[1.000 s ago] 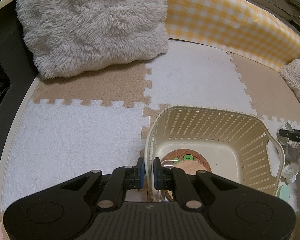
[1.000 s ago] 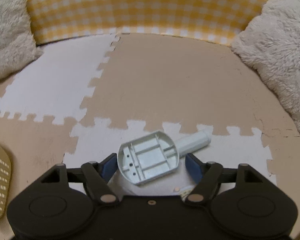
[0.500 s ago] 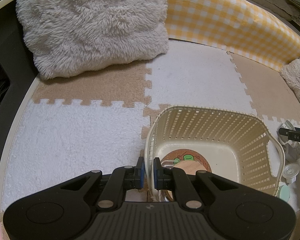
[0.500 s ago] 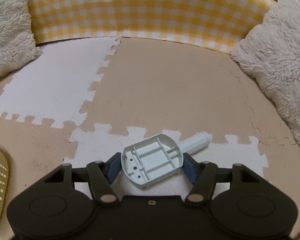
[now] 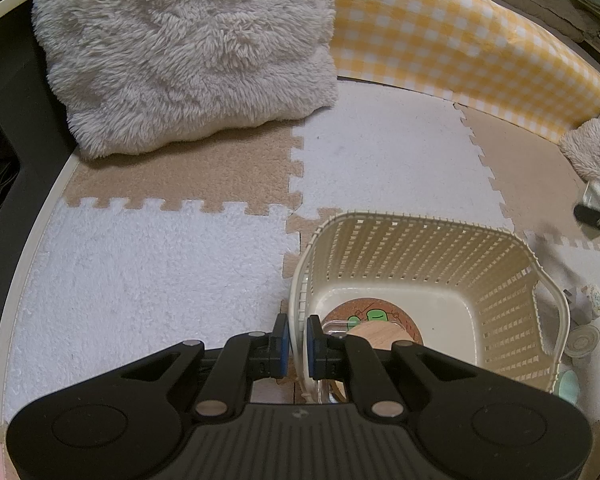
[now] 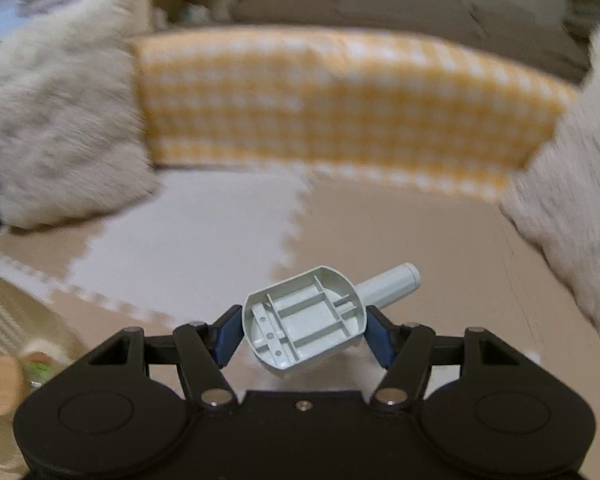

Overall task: Organize rigid objects
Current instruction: 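Lift the white holder with the right gripper and carry it over the basket, then lower the white holder into the basket and open the right gripper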

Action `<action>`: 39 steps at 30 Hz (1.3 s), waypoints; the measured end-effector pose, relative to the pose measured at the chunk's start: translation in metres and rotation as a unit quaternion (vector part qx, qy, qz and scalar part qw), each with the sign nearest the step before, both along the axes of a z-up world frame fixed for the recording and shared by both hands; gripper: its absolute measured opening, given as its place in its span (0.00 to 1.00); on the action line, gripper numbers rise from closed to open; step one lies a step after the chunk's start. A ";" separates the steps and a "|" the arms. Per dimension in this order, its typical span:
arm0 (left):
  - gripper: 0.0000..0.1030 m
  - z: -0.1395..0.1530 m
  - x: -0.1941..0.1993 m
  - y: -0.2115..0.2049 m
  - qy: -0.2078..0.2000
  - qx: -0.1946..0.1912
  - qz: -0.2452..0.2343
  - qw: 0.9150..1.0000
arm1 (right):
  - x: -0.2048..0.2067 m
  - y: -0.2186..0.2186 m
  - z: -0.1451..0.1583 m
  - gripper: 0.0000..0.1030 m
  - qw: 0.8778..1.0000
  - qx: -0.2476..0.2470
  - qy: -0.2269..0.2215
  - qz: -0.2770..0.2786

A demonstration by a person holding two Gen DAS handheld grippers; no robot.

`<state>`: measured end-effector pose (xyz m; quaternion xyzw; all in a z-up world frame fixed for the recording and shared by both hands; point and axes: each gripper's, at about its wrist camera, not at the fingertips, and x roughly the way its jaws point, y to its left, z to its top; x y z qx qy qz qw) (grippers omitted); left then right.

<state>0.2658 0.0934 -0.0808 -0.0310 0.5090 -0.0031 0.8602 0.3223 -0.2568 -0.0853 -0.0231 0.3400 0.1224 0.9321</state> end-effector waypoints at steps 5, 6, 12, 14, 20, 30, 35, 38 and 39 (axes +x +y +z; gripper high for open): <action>0.08 0.000 0.000 0.000 0.000 0.000 0.000 1.000 | -0.022 0.027 0.030 0.63 0.997 0.029 -0.032 0.057; 0.08 0.000 0.000 0.000 0.000 0.000 0.000 1.000 | -0.027 0.033 0.035 0.63 0.996 0.032 -0.037 0.070; 0.08 0.000 0.000 0.000 0.000 0.001 0.000 1.000 | -0.055 0.065 0.055 0.63 0.985 0.061 -0.040 0.156; 0.08 0.000 0.000 0.000 0.000 0.001 0.000 1.000 | -0.060 0.077 0.055 0.63 0.979 0.069 -0.026 0.189; 0.08 0.000 0.000 -0.001 0.000 0.001 0.000 1.000 | -0.071 0.105 0.042 0.63 0.963 0.080 0.042 0.252; 0.08 0.000 0.000 -0.001 0.000 0.001 0.000 1.000 | -0.061 0.123 0.011 0.63 0.956 0.073 0.126 0.253; 0.08 0.000 0.000 -0.001 0.000 0.000 0.000 1.000 | -0.056 0.134 0.001 0.63 0.956 0.042 0.143 0.254; 0.08 0.000 0.000 -0.001 0.000 0.001 -0.001 1.000 | -0.055 0.136 -0.002 0.63 0.956 0.030 0.147 0.254; 0.08 0.000 0.000 -0.001 0.000 0.001 -0.001 1.000 | -0.055 0.137 -0.002 0.63 0.955 0.027 0.148 0.255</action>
